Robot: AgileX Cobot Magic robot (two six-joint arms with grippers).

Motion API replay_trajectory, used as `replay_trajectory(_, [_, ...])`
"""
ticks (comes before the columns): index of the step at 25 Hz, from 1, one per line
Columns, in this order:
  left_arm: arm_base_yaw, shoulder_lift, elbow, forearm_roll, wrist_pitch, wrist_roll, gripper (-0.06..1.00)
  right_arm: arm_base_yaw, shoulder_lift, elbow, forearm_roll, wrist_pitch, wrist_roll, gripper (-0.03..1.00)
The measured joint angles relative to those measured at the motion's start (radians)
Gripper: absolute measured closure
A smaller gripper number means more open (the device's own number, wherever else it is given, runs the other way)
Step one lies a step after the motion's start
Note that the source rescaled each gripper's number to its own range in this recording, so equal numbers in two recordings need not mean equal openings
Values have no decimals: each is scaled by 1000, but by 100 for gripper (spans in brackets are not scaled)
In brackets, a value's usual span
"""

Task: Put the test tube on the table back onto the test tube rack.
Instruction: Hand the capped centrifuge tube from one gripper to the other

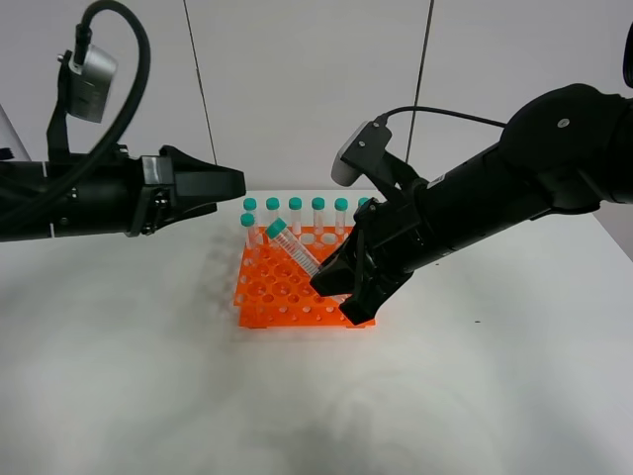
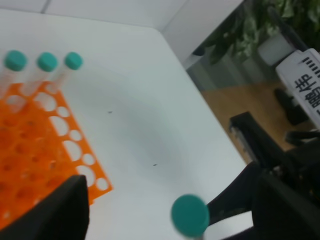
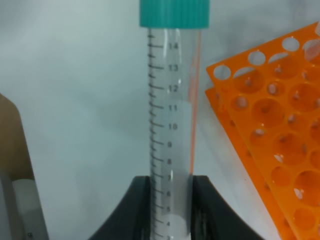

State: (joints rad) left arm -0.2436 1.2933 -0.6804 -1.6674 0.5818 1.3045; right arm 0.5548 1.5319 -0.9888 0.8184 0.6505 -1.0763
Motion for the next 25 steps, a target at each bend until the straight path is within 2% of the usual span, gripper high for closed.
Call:
replay_trajectory(4, [-69,46,0,-50,-11,63,-5,0,0,0,4,0,0,96])
replay_trajectory(11, [-142,115,-21,-54,-16,76,-5,0,0,0,7,0,0,96])
replay_trajectory(18, [-164,125,-58,-58,-25,80,-5,0,0,0,7,0,2,96])
replay_trajectory(21, [-164,125,-58,-58,-26,80,-1,0,0,0,9,-5,10,96])
replay_trajectory(25, [-164,125,-58,-58,-26,80,1,0,0,0,47,-12,13,96])
